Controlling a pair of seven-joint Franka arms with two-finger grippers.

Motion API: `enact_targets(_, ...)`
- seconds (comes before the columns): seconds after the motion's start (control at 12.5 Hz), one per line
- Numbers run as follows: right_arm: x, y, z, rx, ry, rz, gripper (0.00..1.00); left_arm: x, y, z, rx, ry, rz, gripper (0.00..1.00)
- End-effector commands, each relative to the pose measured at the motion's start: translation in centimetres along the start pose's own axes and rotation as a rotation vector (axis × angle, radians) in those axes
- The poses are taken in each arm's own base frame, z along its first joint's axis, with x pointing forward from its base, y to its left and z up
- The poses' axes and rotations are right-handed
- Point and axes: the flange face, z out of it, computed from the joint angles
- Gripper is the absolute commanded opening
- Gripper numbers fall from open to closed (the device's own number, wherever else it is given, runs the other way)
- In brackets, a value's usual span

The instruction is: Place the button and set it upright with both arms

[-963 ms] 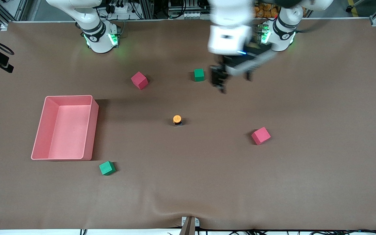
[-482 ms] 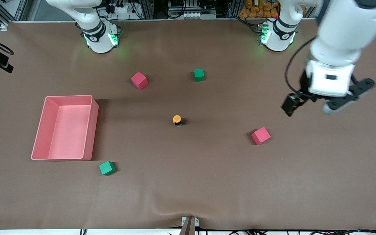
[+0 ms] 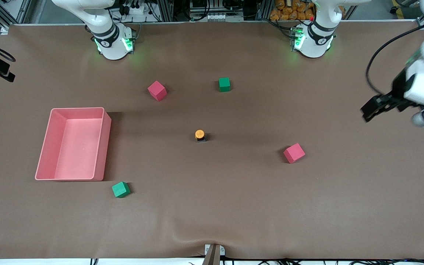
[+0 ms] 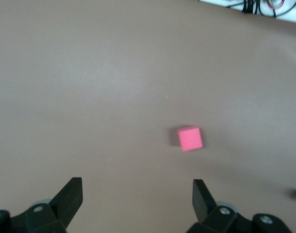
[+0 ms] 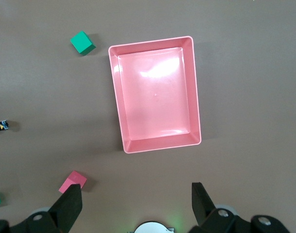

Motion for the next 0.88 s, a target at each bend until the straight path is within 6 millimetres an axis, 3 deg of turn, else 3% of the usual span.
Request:
enact_targets(0.0, -0.4, 0.2, -0.6, 0.017, 0.002, -0.01, 1.0, -2.3, -4.5, -0.5, -0.108, -0.067, 0.029, 1.0)
enact_targets(0.08, -0.3, 0.2, -0.5, 0.017, 0.0, -0.008, 1.0, -3.2, -5.4, -0.1, -0.11, -0.087, 0.058, 1.0)
enact_targets(0.4, -0.4, 0.2, -0.6, 0.017, 0.002, -0.01, 1.0, -5.8, -6.1, -0.3, -0.104, -0.112, 0.089, 1.0)
enact_targets(0.8, -0.4, 0.2, -0.6, 0.017, 0.002, -0.01, 1.0, -6.7, -5.3, -1.5, -0.091, -0.116, 0.123, 1.0)
